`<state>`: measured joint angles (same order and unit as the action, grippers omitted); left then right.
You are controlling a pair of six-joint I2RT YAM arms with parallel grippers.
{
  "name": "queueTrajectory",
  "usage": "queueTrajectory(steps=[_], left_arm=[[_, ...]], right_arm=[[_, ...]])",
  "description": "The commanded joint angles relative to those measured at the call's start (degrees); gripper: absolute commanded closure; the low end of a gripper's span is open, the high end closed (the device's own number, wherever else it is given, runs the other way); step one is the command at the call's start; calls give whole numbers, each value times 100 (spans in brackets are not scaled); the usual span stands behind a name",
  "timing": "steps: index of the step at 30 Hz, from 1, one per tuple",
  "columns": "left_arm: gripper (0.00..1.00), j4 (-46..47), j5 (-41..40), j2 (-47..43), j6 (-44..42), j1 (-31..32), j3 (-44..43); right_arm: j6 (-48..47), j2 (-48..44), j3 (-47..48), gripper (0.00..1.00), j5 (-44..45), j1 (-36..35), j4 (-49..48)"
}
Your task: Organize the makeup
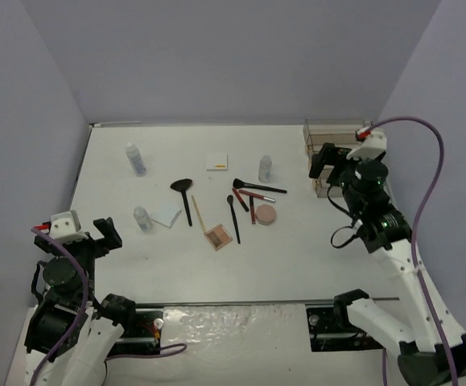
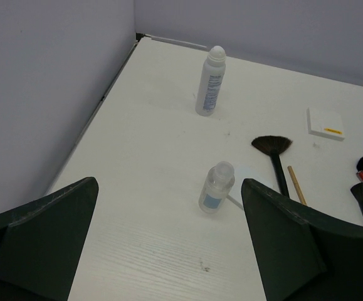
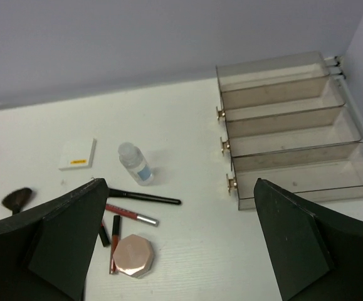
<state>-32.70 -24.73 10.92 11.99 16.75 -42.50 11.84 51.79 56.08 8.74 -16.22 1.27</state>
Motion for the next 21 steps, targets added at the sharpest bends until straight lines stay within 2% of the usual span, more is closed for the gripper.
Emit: queueTrajectory(steps=[1,7,8,14,21], left_arm=[[3,346,-34,-10,37,-41,-77],[3,352,118,149,31,-41,-48],[3,343,152,199,23,-41,-56],[3,334,241,288,22,-41,-48],[3,371,369,217,-4,-41,-15]], right_arm=[[-291,879,12,0,-710,-39,-1170],[-144,1341,-542,0,-347,-48,-2143],[-45,1615,-741,0,-330,-56,-2607],[-253,2747,-598,1,-1120,-145,-3403],[-595,4106,113,19,-1574,-288,-3885]])
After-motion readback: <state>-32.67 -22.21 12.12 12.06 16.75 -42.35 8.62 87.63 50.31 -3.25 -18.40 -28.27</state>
